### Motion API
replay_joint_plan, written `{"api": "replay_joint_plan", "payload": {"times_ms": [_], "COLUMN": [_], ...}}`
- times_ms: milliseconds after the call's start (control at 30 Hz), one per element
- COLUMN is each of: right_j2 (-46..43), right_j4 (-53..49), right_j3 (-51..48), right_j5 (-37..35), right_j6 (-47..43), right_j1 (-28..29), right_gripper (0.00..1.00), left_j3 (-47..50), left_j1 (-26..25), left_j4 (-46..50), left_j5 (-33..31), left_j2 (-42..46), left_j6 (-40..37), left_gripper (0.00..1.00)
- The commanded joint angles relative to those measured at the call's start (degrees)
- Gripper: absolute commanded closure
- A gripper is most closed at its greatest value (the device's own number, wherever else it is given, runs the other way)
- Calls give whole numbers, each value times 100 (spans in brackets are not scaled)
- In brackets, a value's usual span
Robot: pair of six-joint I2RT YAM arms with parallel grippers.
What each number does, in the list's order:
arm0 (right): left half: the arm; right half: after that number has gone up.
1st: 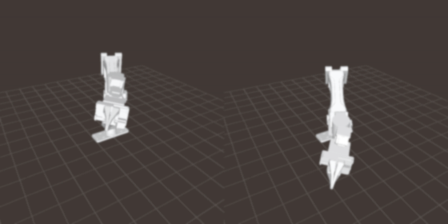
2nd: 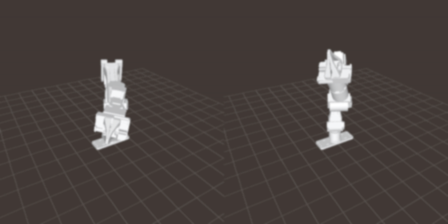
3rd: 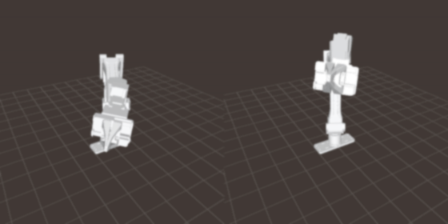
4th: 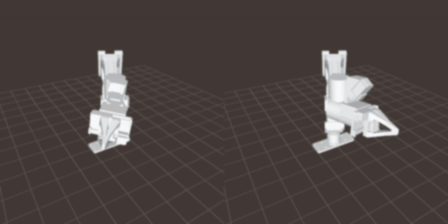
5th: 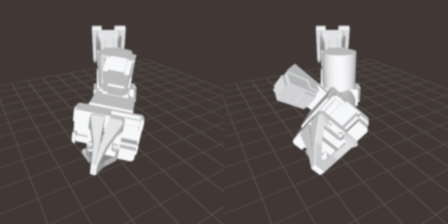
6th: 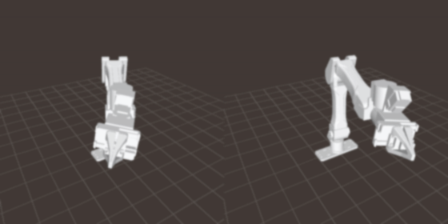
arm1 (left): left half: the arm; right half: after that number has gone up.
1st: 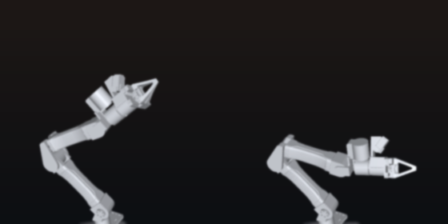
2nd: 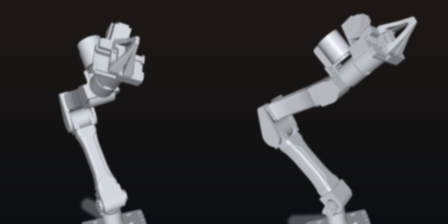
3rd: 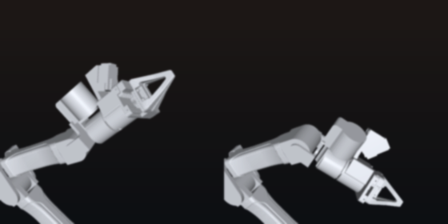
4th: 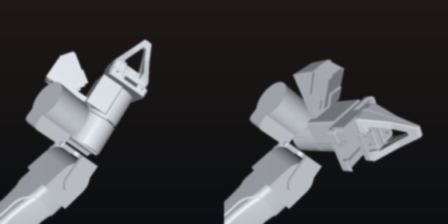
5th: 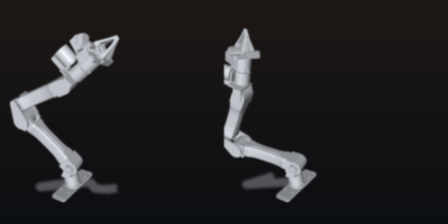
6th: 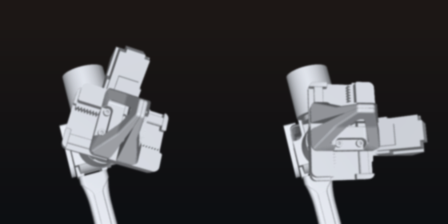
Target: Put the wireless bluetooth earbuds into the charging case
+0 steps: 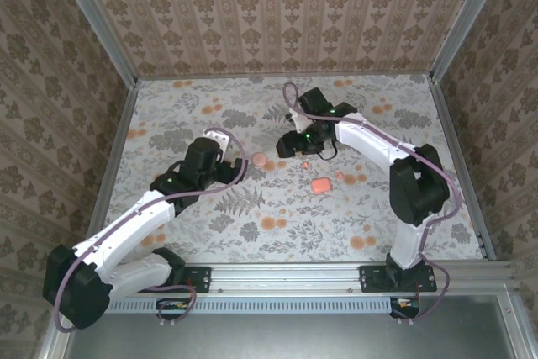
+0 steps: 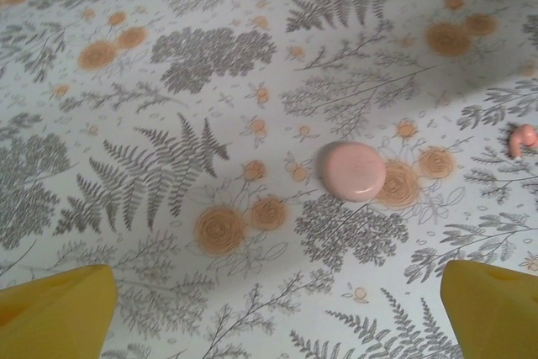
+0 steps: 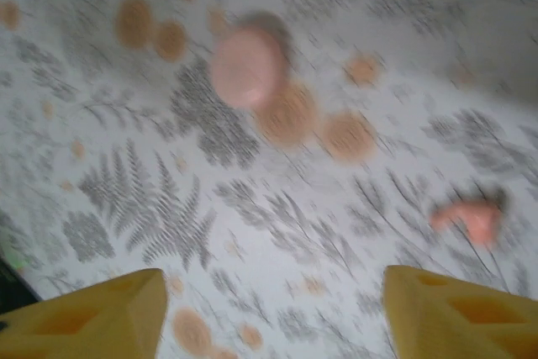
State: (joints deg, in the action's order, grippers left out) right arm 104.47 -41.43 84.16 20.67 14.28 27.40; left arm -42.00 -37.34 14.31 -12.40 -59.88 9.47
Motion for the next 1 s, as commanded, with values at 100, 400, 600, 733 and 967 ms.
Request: {"api": "replay_joint_plan", "payload": {"times_ms": [100, 400, 600, 733, 967], "right_j2": [-378, 125, 513, 719, 1018], "right_j4": [-1489, -1779, -1817, -1849, -1887], "right_j3": [-548, -522, -371, -280, -109], "right_j5": [-1388, -1473, -1559, -1667, -1893], "right_j6": [145, 249, 174, 127, 107], "right_j1": [-103, -99, 6, 86, 143], "right_gripper": [19, 14, 12, 12, 13], "left_j3": [421, 632, 546, 537, 561], "left_j1": [-117, -142, -142, -135, -140], "left_j4": [-793, -874, -764, -736, -651], "left_j5": [104, 21, 1, -33, -116], "left_j2": [123, 59, -77, -94, -53], "left_j6": [-156, 110, 26, 43, 126], "left_gripper": [0, 0, 0, 0, 0]}}
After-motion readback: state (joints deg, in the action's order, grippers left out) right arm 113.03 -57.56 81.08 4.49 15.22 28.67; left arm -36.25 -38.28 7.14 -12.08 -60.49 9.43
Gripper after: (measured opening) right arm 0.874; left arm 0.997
